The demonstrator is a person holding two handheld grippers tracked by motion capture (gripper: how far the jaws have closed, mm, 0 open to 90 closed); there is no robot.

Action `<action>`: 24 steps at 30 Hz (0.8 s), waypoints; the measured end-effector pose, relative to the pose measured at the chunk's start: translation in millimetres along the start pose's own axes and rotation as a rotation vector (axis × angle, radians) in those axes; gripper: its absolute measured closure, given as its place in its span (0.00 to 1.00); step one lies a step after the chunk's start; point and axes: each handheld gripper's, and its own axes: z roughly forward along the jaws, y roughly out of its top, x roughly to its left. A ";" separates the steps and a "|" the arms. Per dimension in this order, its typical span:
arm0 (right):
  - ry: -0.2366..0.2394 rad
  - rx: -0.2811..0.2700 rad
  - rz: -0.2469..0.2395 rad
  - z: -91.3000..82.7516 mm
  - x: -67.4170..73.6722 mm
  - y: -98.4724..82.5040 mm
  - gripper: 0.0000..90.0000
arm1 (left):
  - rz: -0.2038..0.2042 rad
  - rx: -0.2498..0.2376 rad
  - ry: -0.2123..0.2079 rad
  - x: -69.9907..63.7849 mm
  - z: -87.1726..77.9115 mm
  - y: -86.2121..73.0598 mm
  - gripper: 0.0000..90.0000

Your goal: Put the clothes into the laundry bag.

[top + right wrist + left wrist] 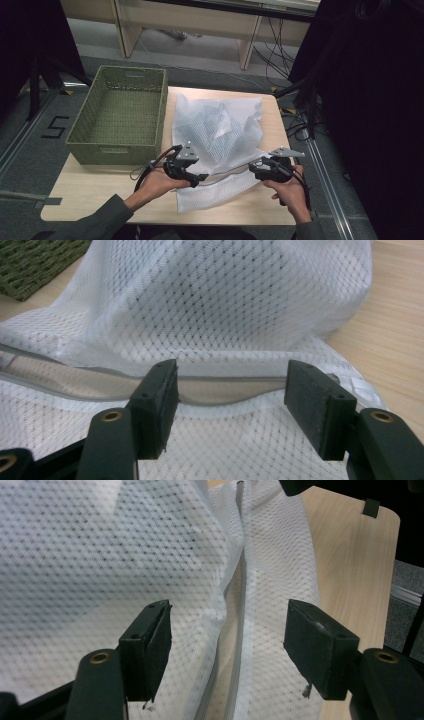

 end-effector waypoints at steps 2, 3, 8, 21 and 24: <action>0.009 0.010 -0.043 -0.6 -2.5 1.0 0.43 | -0.013 -0.012 0.002 1.7 -2.5 -4.2 0.38; 0.015 0.011 -0.041 -0.2 -2.0 0.9 0.43 | -0.015 -0.004 0.003 2.7 -4.9 -5.9 0.38; 0.019 0.009 -0.044 -0.3 1.2 0.4 0.43 | -0.024 0.007 0.018 8.7 -12.6 -15.2 0.37; 0.058 0.018 -0.070 1.9 14.8 -4.2 0.41 | -0.069 -0.001 0.032 10.5 -27.0 -36.4 0.33; 0.055 0.017 -0.081 1.8 16.7 -5.6 0.41 | -0.050 0.021 0.039 11.7 -31.2 -41.6 0.33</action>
